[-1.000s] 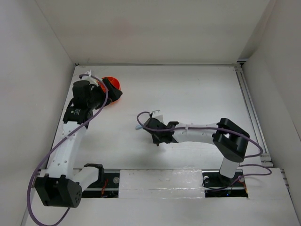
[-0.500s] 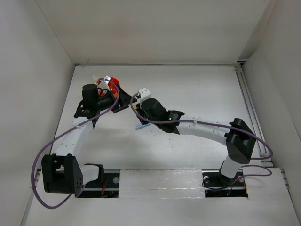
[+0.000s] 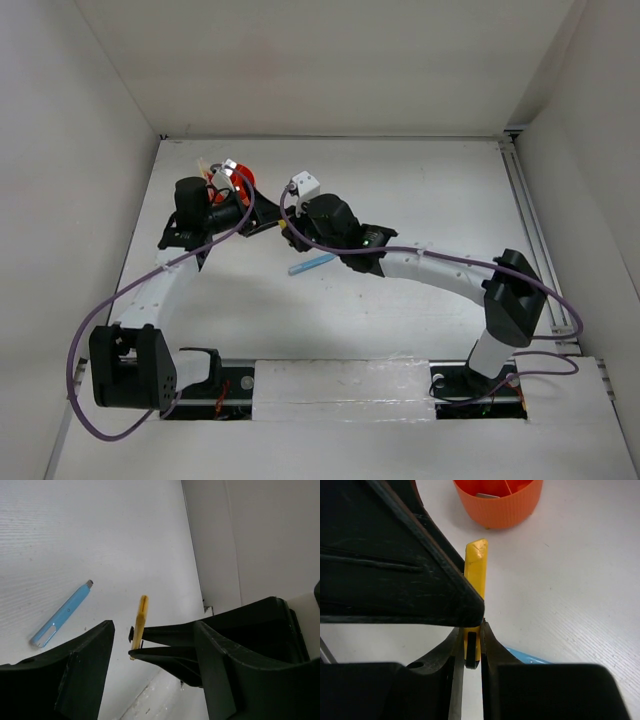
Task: Sort the stationery into containers
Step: Place the stationery in the storage box.
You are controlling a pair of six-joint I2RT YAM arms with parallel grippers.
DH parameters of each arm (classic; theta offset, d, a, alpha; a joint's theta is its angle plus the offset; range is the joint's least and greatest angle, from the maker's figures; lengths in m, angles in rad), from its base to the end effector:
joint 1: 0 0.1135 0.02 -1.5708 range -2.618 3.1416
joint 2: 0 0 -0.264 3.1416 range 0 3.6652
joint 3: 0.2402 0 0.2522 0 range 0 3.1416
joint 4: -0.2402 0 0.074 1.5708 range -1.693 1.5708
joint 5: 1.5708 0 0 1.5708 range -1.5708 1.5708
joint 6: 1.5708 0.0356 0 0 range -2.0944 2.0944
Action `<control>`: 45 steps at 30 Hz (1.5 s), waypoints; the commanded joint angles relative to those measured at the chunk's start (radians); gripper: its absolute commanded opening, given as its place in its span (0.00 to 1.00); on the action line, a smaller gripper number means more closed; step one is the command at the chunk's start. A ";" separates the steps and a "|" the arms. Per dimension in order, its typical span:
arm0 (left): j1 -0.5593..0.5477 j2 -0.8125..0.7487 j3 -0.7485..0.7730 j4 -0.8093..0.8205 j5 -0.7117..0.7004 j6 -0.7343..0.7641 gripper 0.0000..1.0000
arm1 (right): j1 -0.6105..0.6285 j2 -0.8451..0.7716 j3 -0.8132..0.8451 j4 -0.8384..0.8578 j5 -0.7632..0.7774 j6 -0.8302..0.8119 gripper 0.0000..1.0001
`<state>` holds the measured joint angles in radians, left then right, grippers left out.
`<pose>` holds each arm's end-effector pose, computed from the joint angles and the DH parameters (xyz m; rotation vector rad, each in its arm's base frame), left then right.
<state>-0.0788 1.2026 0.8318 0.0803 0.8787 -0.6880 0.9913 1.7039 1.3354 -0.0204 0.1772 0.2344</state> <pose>0.2647 -0.0484 0.2993 0.0632 1.9685 -1.3282 0.2276 0.3363 0.3016 -0.6293 1.9060 0.6277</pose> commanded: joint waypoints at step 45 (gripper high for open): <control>0.151 0.442 0.481 0.167 -0.868 0.338 0.00 | -0.201 -0.162 -0.237 0.200 -0.231 -0.181 0.70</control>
<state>0.0685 1.6321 1.3132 0.1734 0.0051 -0.3706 0.7925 1.5673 1.1015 0.1341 -0.0345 0.0696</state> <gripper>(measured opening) 0.032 0.703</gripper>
